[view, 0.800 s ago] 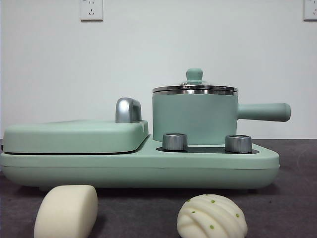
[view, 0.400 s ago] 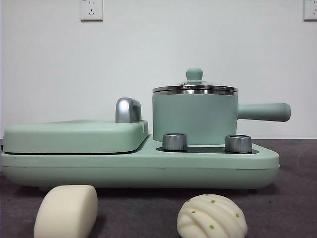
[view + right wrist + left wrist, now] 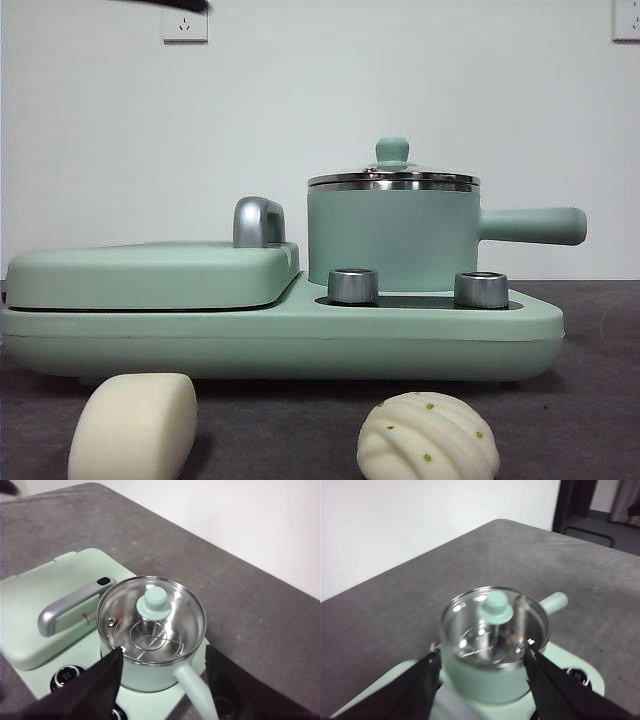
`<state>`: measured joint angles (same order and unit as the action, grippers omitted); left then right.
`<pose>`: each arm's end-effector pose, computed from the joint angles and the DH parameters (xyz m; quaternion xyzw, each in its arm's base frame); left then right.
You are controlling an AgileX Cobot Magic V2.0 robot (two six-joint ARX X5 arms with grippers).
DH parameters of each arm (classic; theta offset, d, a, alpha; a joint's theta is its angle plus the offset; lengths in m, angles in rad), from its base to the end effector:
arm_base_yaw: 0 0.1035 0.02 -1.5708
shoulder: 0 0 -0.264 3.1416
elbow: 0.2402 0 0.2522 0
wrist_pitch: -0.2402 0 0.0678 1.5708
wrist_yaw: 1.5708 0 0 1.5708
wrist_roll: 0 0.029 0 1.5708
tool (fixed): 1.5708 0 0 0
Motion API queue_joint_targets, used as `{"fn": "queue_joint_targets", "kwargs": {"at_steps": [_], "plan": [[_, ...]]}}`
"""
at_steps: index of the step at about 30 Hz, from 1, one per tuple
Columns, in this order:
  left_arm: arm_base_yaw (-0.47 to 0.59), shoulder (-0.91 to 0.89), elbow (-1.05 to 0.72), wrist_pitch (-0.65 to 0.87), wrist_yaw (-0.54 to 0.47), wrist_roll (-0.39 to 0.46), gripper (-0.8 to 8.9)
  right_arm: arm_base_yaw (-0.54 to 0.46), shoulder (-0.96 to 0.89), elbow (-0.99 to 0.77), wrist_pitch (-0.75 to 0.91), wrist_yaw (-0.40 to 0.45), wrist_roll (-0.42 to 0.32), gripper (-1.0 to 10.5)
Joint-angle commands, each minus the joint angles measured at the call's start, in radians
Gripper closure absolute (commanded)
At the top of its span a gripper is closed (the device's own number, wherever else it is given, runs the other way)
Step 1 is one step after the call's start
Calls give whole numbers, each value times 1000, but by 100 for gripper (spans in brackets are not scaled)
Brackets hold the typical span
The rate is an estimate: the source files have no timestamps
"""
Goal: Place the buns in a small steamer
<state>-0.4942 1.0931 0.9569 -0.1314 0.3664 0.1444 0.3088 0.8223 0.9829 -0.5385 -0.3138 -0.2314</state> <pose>0.2072 -0.1234 0.3390 0.0735 0.1030 -0.4219 0.8978 0.1509 0.0575 0.3601 -0.1075 0.1518 0.3205 0.9288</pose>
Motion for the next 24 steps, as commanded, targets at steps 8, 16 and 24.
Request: {"fn": "queue_joint_targets", "kwargs": {"at_steps": [8, 16, 24], "plan": [[-107, 290, 82, 311, -8, -60, 534, 6, 6, 19, 6, 1, 93, 684], [-148, 515, 251, 335, -11, -58, 534, 6, 6, 19, 6, 1, 93, 684], [-148, 657, 333, 343, -11, -42, 534, 6, 6, 19, 6, 1, 93, 684]]}}
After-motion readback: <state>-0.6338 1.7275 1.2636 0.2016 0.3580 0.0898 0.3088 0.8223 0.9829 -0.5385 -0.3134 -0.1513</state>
